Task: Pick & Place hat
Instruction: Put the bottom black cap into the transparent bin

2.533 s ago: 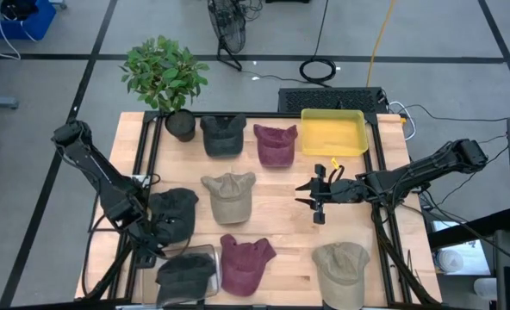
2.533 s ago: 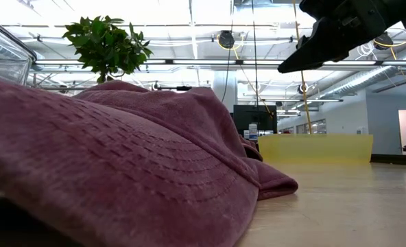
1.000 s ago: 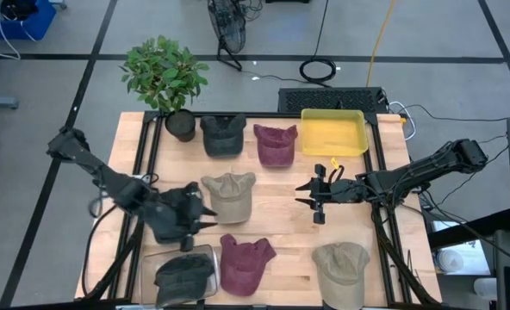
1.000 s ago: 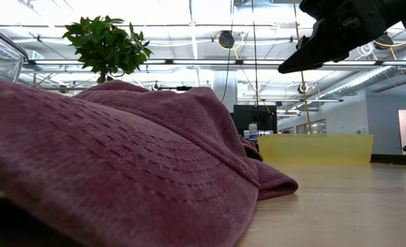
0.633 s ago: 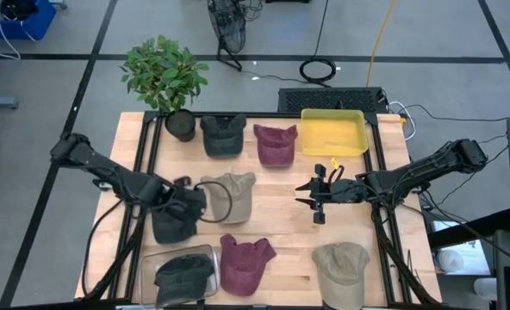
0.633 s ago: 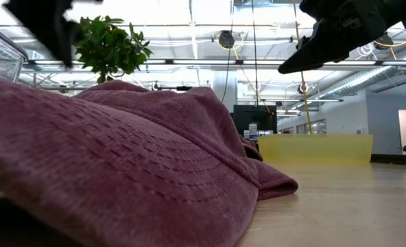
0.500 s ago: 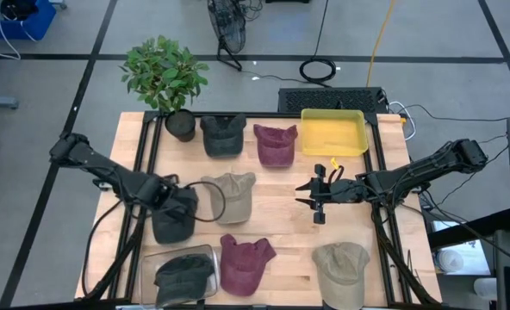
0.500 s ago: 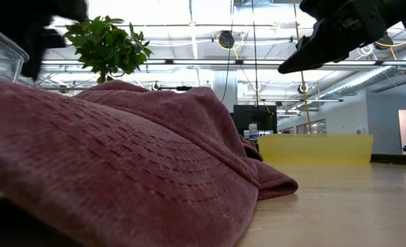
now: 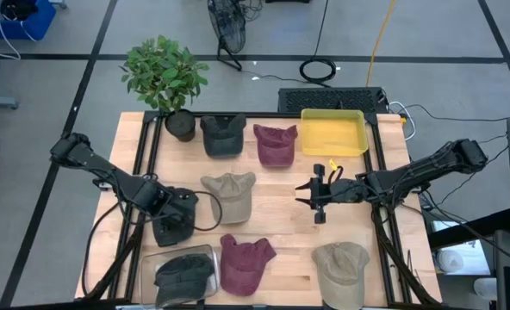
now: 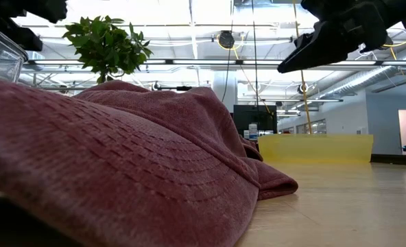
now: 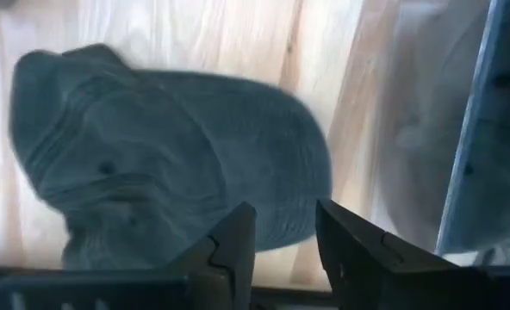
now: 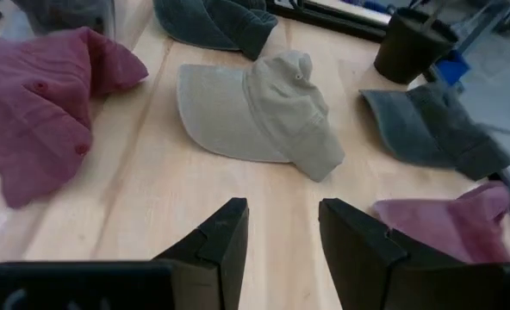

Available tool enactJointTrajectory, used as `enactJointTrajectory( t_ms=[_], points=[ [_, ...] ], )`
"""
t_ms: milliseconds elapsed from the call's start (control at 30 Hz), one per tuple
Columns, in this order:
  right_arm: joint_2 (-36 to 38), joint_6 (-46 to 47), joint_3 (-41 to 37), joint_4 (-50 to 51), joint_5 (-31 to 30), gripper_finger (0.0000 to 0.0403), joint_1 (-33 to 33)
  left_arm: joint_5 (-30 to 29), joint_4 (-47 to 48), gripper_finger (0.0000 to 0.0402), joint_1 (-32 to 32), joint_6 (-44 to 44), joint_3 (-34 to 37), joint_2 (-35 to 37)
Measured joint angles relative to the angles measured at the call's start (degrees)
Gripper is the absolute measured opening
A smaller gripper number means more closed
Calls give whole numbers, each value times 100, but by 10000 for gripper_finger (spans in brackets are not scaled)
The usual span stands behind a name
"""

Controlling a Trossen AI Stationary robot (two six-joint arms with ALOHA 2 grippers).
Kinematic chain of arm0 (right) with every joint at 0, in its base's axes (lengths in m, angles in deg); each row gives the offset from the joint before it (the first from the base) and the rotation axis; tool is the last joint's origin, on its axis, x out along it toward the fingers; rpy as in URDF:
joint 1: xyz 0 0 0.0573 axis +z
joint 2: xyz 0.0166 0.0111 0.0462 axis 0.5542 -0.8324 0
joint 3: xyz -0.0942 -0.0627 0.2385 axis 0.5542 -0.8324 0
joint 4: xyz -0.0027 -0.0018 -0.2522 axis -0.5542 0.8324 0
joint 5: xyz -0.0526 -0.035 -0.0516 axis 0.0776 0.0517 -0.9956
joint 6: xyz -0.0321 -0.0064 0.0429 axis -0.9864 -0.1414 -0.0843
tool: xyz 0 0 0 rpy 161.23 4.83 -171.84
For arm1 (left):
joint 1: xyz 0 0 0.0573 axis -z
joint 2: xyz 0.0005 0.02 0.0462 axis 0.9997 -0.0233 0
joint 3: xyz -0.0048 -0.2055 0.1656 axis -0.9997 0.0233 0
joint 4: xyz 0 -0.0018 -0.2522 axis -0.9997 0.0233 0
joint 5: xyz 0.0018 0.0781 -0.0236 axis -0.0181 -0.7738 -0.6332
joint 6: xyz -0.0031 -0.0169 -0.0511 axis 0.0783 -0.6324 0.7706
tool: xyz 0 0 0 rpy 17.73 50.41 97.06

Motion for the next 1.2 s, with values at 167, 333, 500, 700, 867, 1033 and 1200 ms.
enactJointTrajectory(
  t_ms=[167,333,500,700,867,1033,1200],
  points=[
    [0,-718,0,-325,-7,130,-332,-433,347,185,-94,68,0,-2],
    [0,-1647,0,-1160,-9,130,-887,-263,554,258,-411,172,67,16],
    [0,-1676,0,-1544,4,130,-1399,334,309,303,-672,170,522,17],
    [-2,-1501,-367,-1698,323,130,-1544,547,-275,295,-753,176,928,17],
    [0,-1516,-597,-1984,369,130,-1539,562,-283,272,-751,202,1120,17],
    [-1,-1386,-662,-1926,907,130,-1536,572,-264,260,-751,233,1432,59],
    [0,-1277,-662,-2051,1058,130,-1536,315,-264,267,-751,241,1519,204]
  ],
)
